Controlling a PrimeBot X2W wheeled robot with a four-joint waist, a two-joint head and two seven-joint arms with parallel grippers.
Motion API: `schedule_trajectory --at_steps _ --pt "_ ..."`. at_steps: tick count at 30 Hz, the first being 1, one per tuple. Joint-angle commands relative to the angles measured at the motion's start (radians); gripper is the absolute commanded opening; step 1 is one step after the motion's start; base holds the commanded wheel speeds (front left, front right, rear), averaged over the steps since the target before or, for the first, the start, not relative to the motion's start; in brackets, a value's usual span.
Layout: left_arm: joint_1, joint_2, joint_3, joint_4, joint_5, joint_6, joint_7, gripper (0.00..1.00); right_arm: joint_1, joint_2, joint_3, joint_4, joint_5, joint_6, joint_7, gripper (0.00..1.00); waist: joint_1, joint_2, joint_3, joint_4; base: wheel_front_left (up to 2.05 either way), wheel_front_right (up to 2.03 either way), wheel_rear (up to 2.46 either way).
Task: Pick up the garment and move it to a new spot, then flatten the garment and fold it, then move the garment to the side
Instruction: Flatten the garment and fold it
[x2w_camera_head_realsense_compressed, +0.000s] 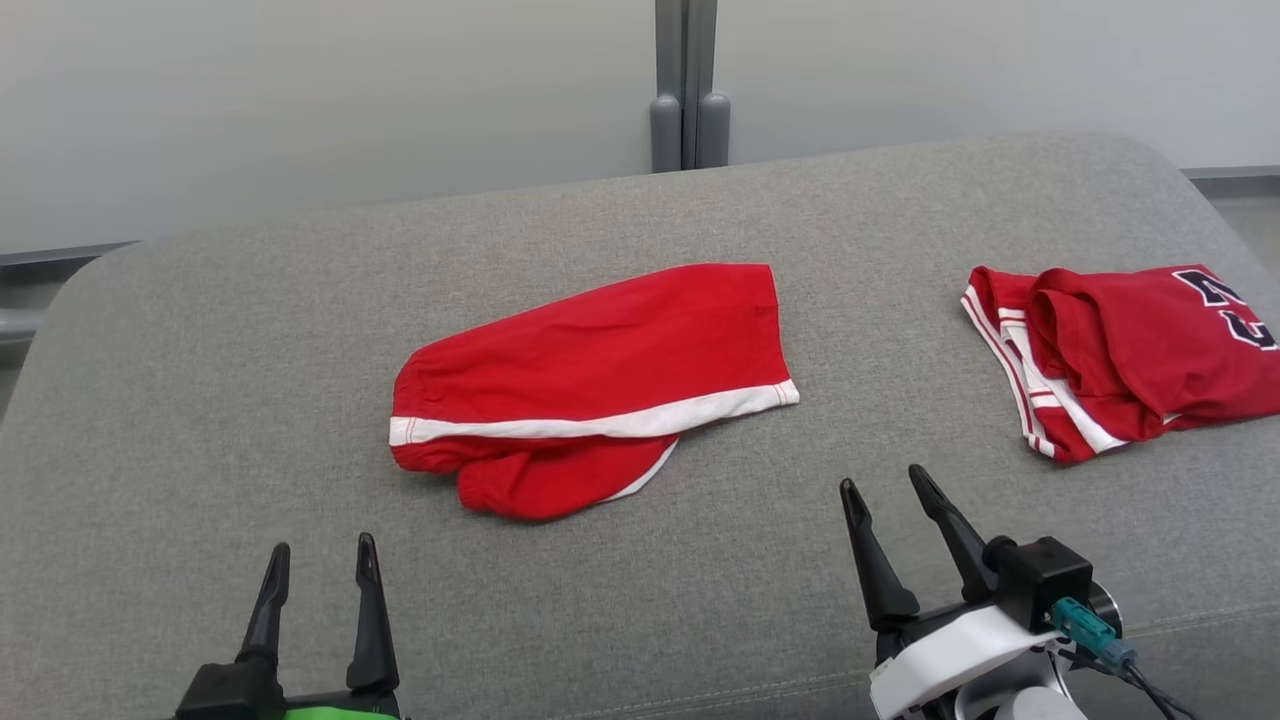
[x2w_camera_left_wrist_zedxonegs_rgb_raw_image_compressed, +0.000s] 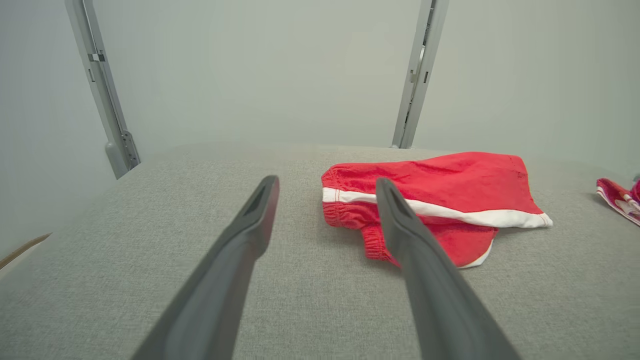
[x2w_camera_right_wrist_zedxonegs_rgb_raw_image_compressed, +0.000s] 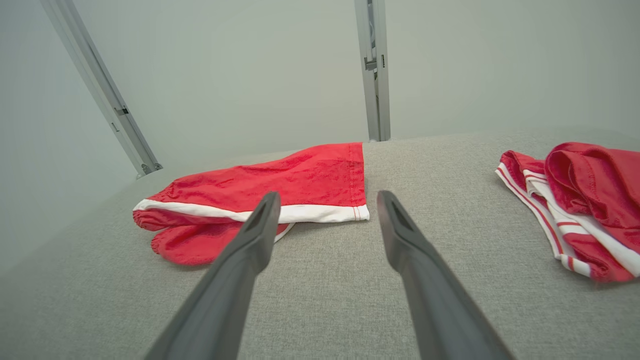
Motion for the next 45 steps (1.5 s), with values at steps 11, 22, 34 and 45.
schedule_trajectory --at_steps 11,22,34,45 --pt "0.023 -0.017 0.018 -0.015 0.059 -0.032 0.0 1.0 0.002 0.0 0.018 0.018 0.013 -0.001 0.0 1.0 0.0001 0.0 -0.007 -0.001 0.0 0.0 0.0" --pt "-0.041 -0.019 0.012 0.083 0.032 -0.038 0.0 1.0 -0.009 0.001 0.019 0.007 0.022 -0.001 0.0 1.0 0.0001 0.0 0.017 -0.007 0.0 0.0 0.0" --pt "-0.431 -0.001 -0.01 0.41 -0.07 -0.078 0.081 1.0 -0.07 0.0 0.022 -0.003 0.008 -0.002 0.001 1.0 0.0001 0.0 0.148 0.003 0.0 0.0 0.0" --pt "-0.63 0.014 -0.009 0.629 -0.109 -0.08 0.248 1.0 -0.123 -0.01 0.026 -0.007 -0.007 -0.002 0.0 1.0 0.0001 0.0 0.229 -0.006 0.0 0.0 0.0"
